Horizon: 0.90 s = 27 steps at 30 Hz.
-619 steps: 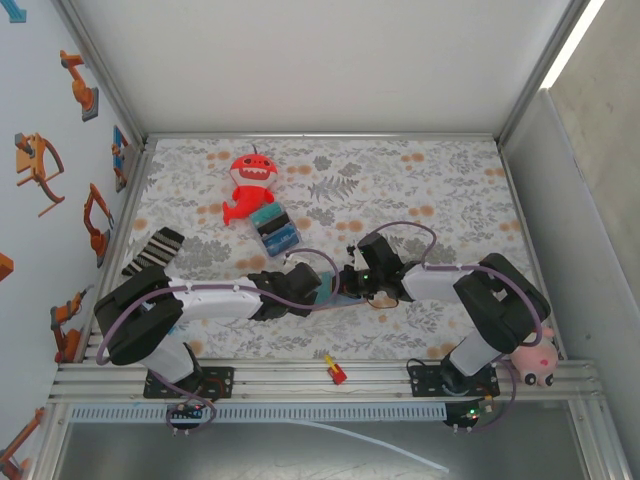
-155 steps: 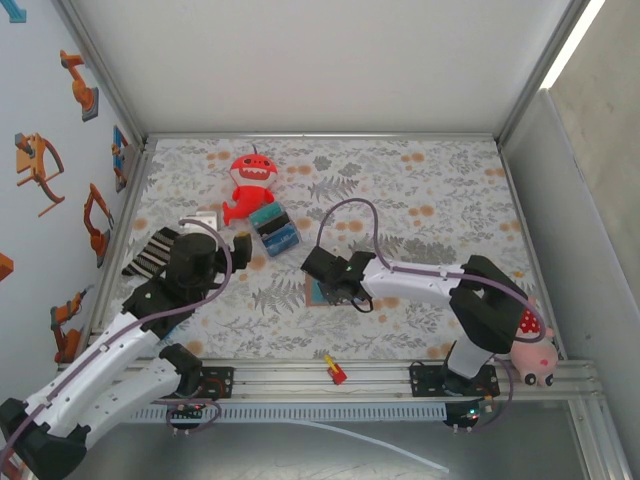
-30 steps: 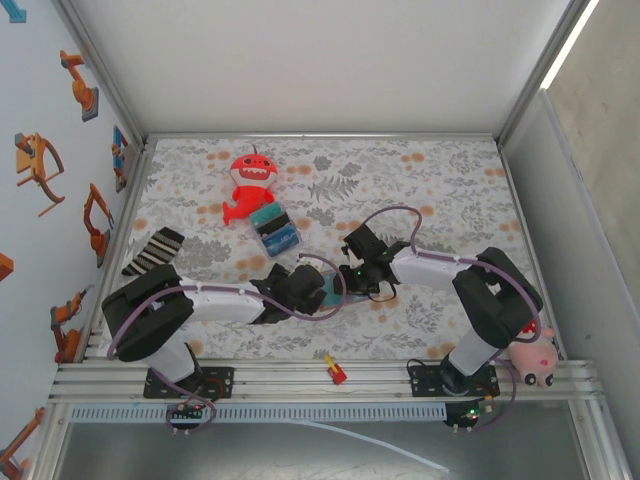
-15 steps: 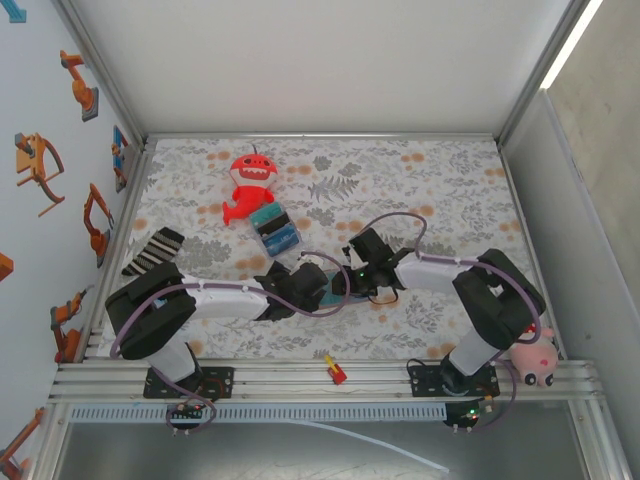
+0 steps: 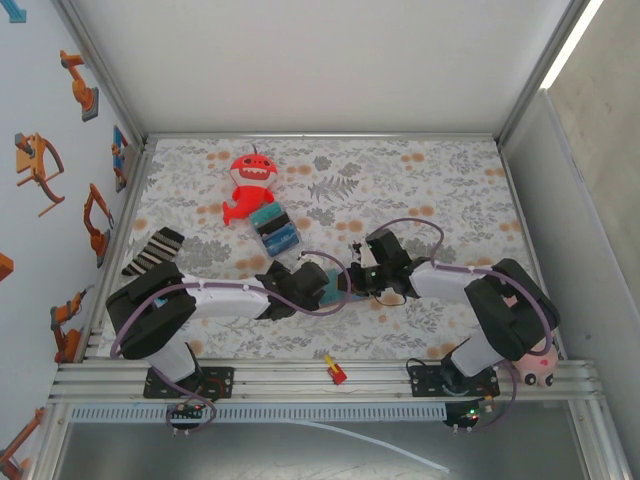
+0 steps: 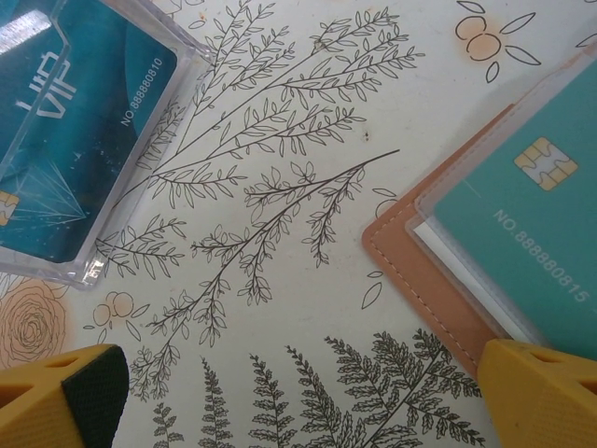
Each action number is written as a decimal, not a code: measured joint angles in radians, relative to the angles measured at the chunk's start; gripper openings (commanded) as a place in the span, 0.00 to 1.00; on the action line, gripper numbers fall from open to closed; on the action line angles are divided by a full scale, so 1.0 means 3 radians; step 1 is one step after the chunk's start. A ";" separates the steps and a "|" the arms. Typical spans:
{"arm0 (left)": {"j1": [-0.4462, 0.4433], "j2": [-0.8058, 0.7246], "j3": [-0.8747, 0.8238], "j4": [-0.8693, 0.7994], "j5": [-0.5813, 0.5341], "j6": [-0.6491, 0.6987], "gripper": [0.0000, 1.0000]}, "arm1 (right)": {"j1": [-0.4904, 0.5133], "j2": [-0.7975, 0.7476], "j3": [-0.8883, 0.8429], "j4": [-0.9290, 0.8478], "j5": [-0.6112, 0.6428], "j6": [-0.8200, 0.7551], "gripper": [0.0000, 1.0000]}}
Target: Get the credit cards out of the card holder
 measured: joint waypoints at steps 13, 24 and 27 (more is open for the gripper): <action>-0.0001 0.0017 0.0037 -0.0052 -0.0023 -0.0001 0.97 | -0.0060 0.0001 -0.0102 0.0239 -0.0093 0.0086 0.00; -0.0004 0.0017 0.0037 -0.0062 -0.0067 0.0000 0.97 | -0.0109 0.0001 -0.0103 0.0053 -0.0019 -0.0079 0.00; -0.0004 0.0017 0.0037 -0.0062 -0.0069 0.0000 0.97 | -0.0125 0.0001 -0.0089 -0.0046 0.0023 -0.0149 0.00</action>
